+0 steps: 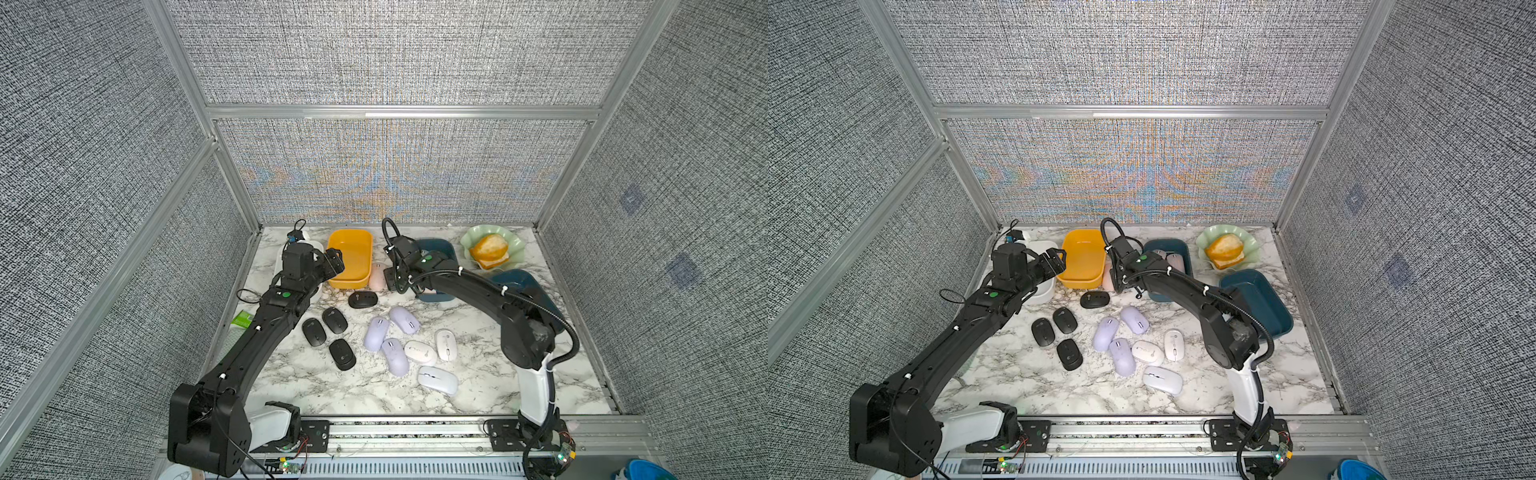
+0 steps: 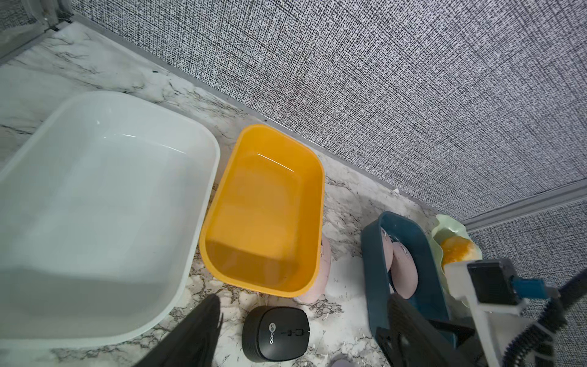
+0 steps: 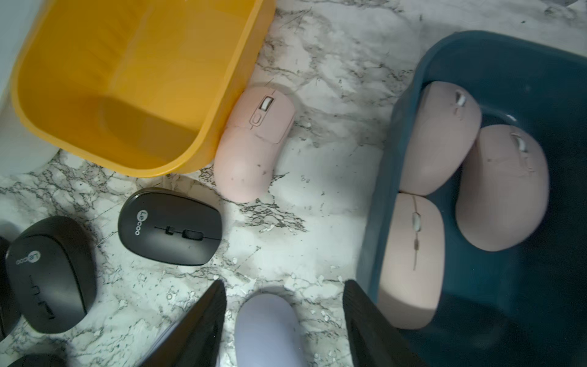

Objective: Place the mice by color into the storage box
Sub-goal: Pick up the mouse from the center of the board.

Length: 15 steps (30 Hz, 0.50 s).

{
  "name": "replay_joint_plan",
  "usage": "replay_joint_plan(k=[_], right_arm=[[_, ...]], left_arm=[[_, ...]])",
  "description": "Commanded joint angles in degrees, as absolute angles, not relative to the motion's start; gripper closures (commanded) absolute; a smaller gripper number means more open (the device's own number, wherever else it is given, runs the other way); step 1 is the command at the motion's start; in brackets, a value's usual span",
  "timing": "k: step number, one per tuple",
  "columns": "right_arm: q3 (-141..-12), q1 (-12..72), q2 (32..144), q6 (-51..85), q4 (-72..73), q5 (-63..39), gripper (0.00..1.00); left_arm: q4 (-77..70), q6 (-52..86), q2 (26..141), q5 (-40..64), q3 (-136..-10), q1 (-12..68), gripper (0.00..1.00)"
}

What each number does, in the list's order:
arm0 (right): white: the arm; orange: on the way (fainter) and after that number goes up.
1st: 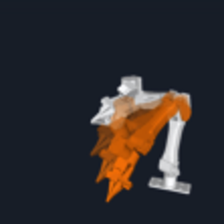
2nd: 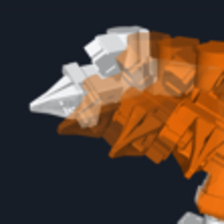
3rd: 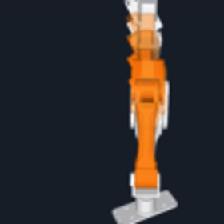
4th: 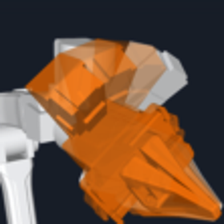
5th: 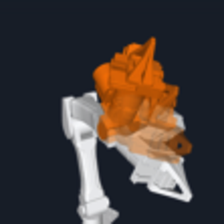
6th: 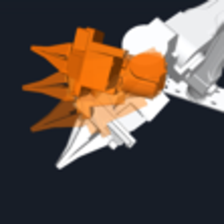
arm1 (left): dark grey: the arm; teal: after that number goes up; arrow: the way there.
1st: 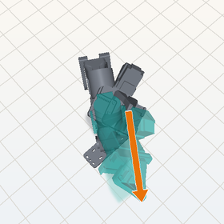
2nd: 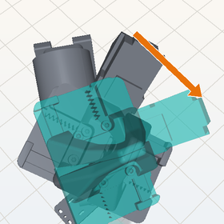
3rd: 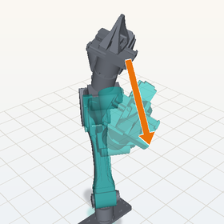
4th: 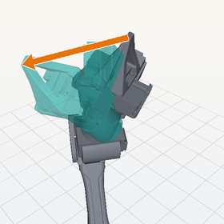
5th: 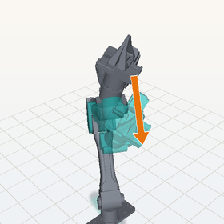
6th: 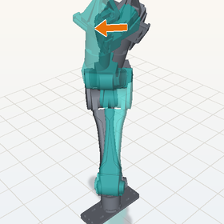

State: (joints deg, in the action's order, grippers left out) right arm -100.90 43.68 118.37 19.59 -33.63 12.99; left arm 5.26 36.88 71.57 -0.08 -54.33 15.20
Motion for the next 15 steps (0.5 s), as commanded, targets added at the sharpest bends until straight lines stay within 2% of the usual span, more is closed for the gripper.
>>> replay_joint_plan(k=[1, 7, 15], right_arm=[[-102.5, 44.3, 120.1, 20.9, -33.0, 13.1, 0.34], [-104.6, 44.4, 122.9, 20.7, -33.1, 12.7, 0.29], [-105.1, 44.3, 124.2, 20.6, -33.2, 12.4, 0.29]], left_arm=[[6.7, 36.5, 72.1, -2.1, -55.2, 14.6, 0.17], [7.8, 36.7, 72.9, -2.2, -56.0, 13.9, 0.17], [7.2, 36.7, 73.3, -1.2, -55.8, 13.8, 0.17]])
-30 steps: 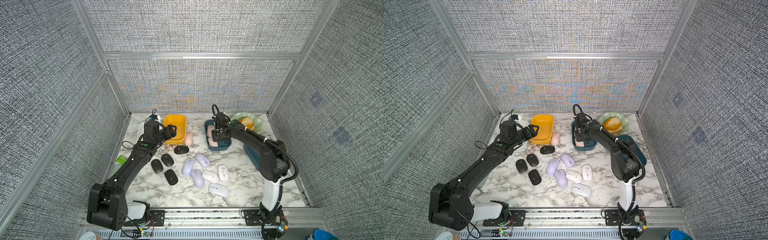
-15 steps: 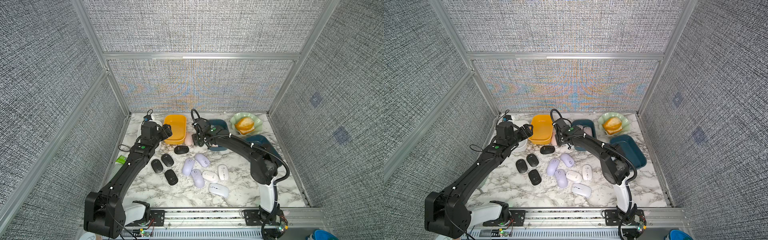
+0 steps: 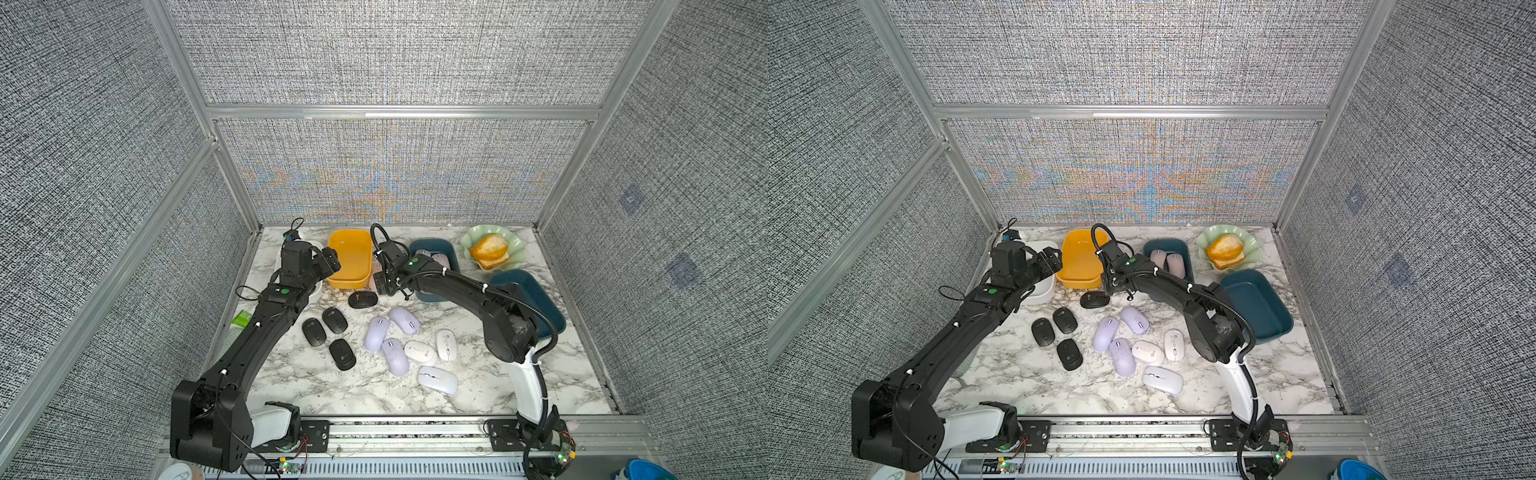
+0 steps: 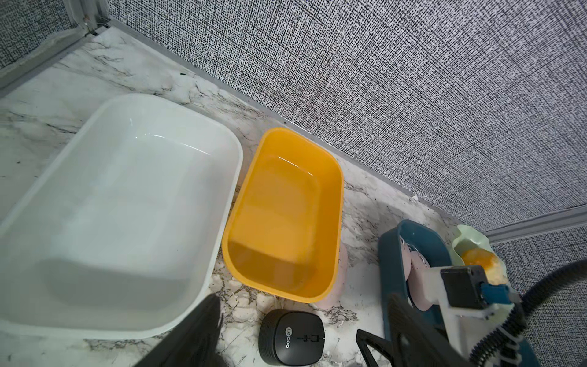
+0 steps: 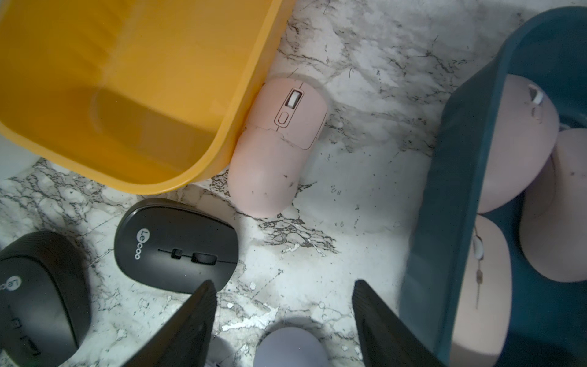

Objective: Place the mice by color into the storage box
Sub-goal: Pick up the mouse from the center of the board.

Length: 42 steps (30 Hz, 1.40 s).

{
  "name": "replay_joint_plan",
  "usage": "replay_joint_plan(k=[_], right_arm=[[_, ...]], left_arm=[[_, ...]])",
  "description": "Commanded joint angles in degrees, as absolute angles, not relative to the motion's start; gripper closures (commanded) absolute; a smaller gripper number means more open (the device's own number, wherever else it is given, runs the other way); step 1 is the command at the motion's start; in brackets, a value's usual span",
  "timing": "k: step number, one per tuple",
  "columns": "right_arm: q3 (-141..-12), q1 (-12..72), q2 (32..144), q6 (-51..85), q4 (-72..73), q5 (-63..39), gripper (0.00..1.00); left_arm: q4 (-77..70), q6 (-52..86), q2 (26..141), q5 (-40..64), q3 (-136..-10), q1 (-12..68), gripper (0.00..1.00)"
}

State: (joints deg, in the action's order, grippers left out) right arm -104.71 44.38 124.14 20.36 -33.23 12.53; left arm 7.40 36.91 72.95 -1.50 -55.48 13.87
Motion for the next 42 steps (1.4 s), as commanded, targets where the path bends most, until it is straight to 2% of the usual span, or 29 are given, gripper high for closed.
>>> replay_joint_plan(k=[1, 38, 42], right_arm=[[-105.3, 44.3, 124.4, 20.5, -33.2, 12.2, 0.29], [-123.8, 40.4, 141.5, 20.5, -32.4, 5.9, 0.17], [-124.5, 40.5, 143.0, 20.7, -32.4, 8.3, 0.16]], left_arm=[[7.3, 36.7, 73.4, -1.1, -55.8, 13.7, 0.17], [6.5, 36.7, 74.6, 1.6, -55.7, 12.9, 0.18], [6.4, 36.7, 74.9, 2.0, -56.0, 12.9, 0.18]])
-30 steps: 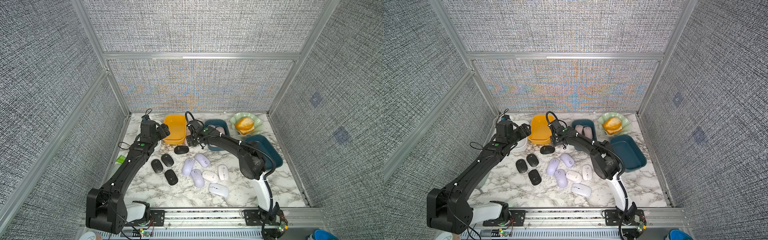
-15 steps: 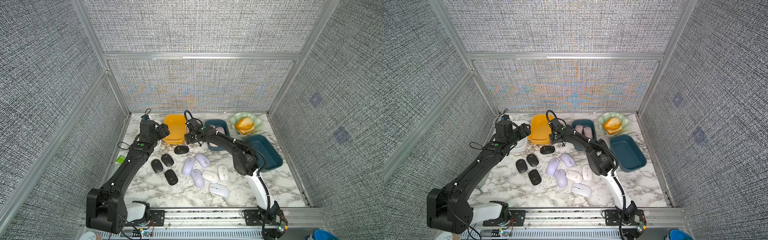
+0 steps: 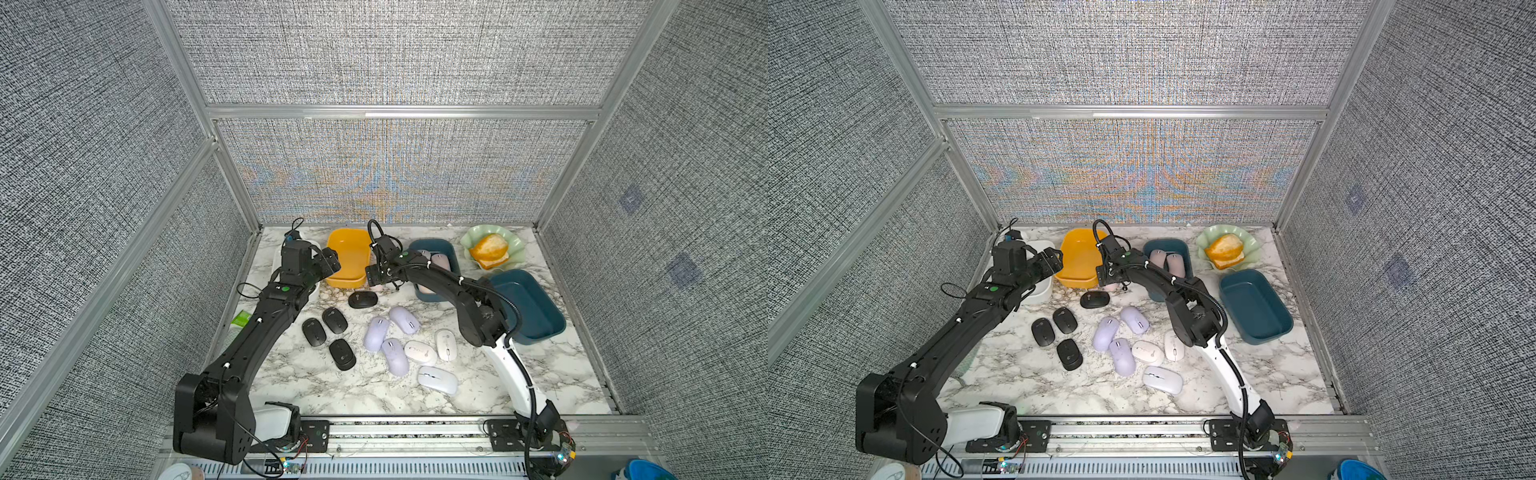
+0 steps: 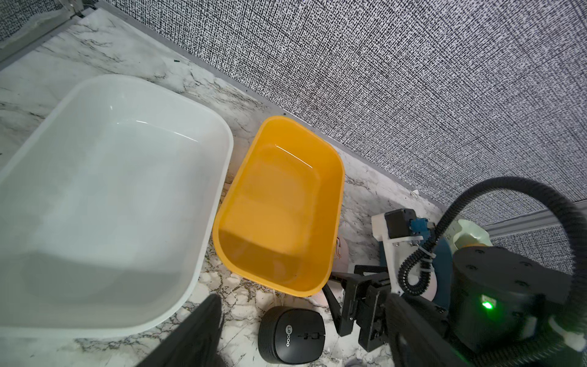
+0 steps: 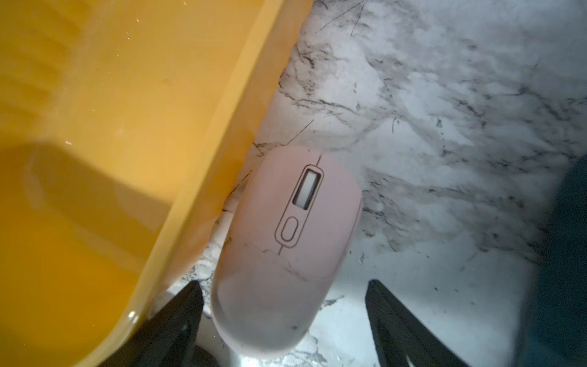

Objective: Place the mice by color into the storage box
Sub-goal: Pick up the mouse from the center of the board.

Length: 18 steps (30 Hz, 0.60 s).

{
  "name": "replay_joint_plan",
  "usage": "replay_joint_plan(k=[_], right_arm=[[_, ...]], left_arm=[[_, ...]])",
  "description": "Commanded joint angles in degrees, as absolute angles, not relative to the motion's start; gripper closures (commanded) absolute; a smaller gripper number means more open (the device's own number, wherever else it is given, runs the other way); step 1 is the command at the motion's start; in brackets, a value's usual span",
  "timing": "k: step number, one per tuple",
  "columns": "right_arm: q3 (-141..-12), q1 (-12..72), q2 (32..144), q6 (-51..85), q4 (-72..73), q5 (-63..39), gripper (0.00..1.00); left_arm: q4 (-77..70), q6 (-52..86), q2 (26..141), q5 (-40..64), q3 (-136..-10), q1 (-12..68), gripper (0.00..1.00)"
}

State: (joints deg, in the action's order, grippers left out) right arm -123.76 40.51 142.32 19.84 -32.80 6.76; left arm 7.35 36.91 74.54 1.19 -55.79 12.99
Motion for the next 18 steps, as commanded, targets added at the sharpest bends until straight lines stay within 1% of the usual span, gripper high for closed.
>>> replay_joint_plan(k=[1, 6, 11, 15, 18], right_arm=[[-124.5, 40.4, 143.2, 20.9, -32.7, 9.3, 0.16], [-124.3, 40.3, 143.4, 20.9, -34.4, 12.6, 0.17], [-122.3, 40.3, 141.8, 20.2, -33.8, 14.7, 0.23], [-122.4, 40.1, 142.5, 18.5, -31.4, 11.6, 0.25], [-123.6, 39.9, 144.1, 18.1, -31.0, 11.7, 0.26]], left_arm=[[6.4, 36.8, 74.9, 2.2, -55.9, 12.9, 0.18], [6.3, 36.8, 75.2, 2.7, -55.9, 12.9, 0.18], [6.2, 36.9, 75.5, 3.3, -56.0, 12.8, 0.19], [6.2, 37.0, 75.8, 3.9, -56.0, 12.8, 0.18], [6.2, 37.0, 75.9, 3.8, -56.1, 12.8, 0.18]])
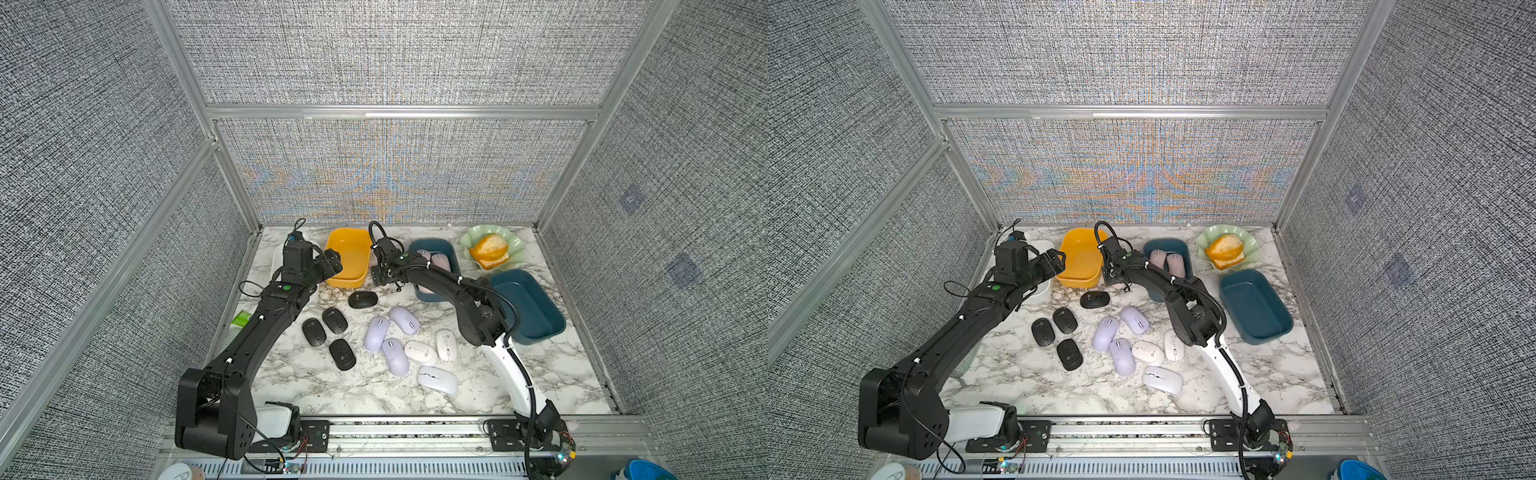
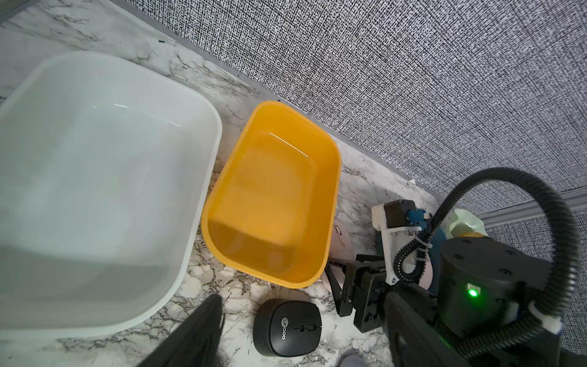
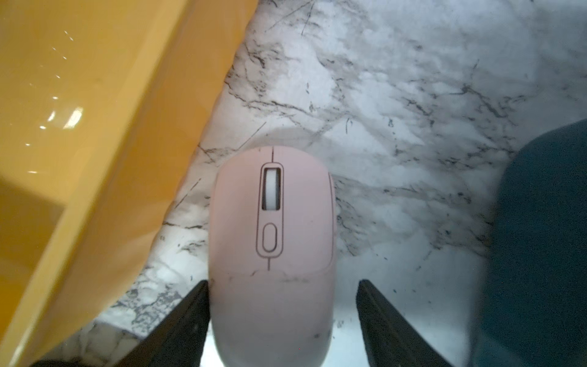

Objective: Place the mice by color into the storage box
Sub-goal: Pick up the mouse from the center of the board, then place the mouse in the storage box.

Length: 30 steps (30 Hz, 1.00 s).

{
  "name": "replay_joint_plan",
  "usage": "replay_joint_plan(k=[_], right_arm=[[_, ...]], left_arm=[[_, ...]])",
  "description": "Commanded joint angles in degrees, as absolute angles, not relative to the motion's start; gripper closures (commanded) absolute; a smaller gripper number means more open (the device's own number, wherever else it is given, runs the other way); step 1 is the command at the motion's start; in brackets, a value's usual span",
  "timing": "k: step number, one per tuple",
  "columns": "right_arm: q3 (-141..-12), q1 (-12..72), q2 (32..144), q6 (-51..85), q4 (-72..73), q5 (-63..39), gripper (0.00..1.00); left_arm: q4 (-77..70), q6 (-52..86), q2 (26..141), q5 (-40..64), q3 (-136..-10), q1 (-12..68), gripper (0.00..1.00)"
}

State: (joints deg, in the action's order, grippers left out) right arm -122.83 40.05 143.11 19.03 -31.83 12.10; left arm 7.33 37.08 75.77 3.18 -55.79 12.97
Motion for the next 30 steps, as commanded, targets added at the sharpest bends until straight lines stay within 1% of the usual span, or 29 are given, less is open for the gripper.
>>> replay_joint_plan(k=[1, 5, 7, 9, 16, 21, 27, 30], right_arm=[[-124.3, 39.9, 144.9, 18.0, -31.3, 12.1, 0.27], [-126.5, 39.8, 146.3, 17.3, -32.9, 12.3, 0.31], [-126.0, 39.8, 145.6, 17.4, -32.7, 12.5, 0.35], [-124.5, 39.9, 144.0, 18.0, -31.9, 12.5, 0.41], [-118.6, 40.1, 134.7, 19.1, -29.1, 14.7, 0.47], [-115.1, 39.8, 128.5, 18.5, -31.4, 17.3, 0.48], [-102.1, 35.7, 117.3, 17.6, -32.8, 18.5, 0.48], [-97.4, 32.5, 113.5, 16.7, -35.6, 17.0, 0.48]], left_arm=[[6.2, 37.0, 75.9, 3.8, -56.1, 12.9, 0.18], [6.2, 36.9, 76.0, 3.9, -56.1, 12.8, 0.19], [6.1, 37.0, 76.1, 4.3, -56.2, 12.9, 0.19], [6.1, 37.0, 76.1, 4.5, -56.2, 12.8, 0.19], [6.1, 37.5, 76.3, 5.7, -56.2, 12.8, 0.19], [5.8, 37.6, 75.9, 6.7, -56.1, 12.8, 0.19], [4.5, 36.8, 75.0, 8.6, -55.7, 13.0, 0.19], [2.4, 36.4, 74.6, 9.5, -54.6, 13.2, 0.19]])
